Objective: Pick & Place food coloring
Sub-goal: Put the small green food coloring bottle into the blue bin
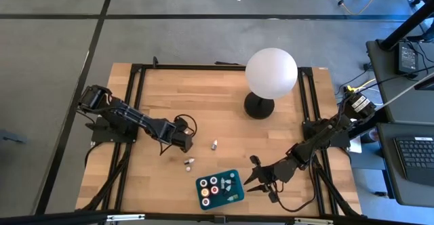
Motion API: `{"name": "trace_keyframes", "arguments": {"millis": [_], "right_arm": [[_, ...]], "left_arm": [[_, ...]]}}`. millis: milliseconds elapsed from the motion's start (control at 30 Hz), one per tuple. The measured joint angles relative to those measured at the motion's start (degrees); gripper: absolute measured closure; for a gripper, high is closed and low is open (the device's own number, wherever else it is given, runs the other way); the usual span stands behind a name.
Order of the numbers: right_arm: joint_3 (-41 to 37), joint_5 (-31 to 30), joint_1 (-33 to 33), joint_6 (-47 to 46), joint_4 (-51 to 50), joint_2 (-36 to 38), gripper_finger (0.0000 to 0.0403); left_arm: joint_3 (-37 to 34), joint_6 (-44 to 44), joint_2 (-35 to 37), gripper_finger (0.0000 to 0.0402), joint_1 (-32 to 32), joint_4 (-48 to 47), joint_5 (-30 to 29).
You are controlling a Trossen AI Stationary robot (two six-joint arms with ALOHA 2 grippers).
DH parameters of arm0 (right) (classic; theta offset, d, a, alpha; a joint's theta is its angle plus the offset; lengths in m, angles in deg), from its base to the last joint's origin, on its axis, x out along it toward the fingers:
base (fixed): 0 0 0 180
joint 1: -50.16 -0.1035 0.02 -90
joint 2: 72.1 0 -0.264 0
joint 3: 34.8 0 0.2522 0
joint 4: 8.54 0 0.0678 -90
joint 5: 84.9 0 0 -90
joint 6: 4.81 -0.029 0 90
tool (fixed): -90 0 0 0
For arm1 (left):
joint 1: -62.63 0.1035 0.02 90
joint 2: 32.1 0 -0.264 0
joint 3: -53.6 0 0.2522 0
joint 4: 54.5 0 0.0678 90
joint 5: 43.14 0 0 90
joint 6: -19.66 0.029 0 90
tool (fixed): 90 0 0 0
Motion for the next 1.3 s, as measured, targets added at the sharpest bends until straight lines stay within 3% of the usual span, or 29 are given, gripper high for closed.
{"name": "trace_keyframes", "arguments": {"millis": [400,767,1000,1300], "right_arm": [[0.0,0.0,0.0,0.1,0.0,0.0,0.0274],[0.0,0.0,0.0,0.1,-0.5,0.0,0.0274],[0.0,0.0,0.0,0.1,-0.6,0.0,0.0274],[0.0,0.0,0.0,0.3,-0.7,0.0,0.0274]], "left_arm": [[0.0,0.6,0.0,0.0252,0.0,0.3,1.4],[0.1,5.1,0.2,0.0253,-0.7,0.7,7.8],[0.1,5.6,0.2,0.0254,-4.7,0.9,11.6],[0.0,5.6,0.1,0.0255,-13.8,4.0,10.2]]}}
